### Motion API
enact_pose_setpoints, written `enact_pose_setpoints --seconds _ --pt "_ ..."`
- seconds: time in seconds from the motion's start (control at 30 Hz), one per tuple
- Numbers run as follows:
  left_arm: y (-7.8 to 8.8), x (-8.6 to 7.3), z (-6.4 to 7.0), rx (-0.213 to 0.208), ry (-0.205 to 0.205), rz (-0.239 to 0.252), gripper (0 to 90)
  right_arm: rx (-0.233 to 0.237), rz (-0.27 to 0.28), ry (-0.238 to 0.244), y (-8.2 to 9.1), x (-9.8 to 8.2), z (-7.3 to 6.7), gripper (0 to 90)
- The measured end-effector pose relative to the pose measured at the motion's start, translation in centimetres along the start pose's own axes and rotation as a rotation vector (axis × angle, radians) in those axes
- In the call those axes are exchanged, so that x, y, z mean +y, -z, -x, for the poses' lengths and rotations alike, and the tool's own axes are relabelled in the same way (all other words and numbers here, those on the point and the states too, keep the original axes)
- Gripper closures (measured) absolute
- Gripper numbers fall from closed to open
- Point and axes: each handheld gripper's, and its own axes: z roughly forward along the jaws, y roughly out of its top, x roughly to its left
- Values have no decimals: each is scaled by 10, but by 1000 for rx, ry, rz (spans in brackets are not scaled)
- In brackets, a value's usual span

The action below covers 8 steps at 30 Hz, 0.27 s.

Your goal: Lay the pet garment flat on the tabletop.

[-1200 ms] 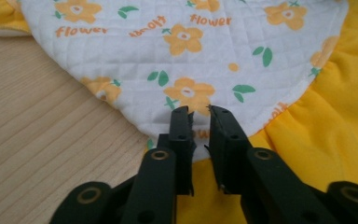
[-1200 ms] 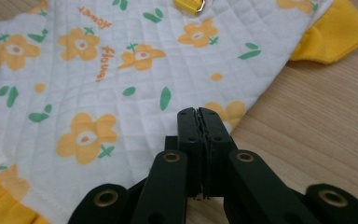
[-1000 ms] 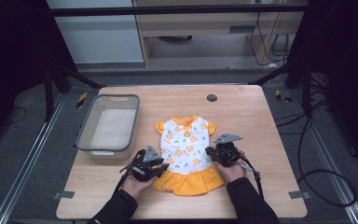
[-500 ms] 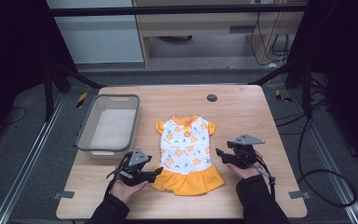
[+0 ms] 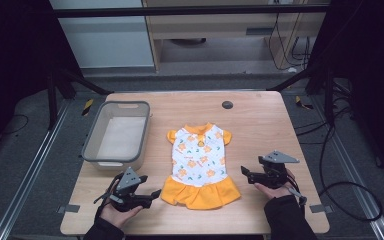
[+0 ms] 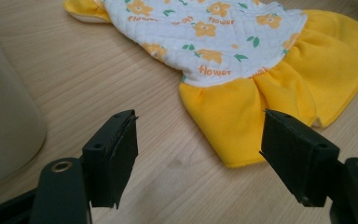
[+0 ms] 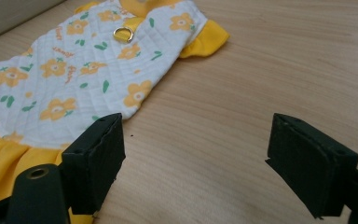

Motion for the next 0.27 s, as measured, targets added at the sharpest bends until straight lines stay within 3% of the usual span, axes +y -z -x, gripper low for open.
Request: enact_pose_setpoints --seconds 0.27 --pt "17 -14 -16 49 46 18 253 -12 -18 3 16 -18 5 154"
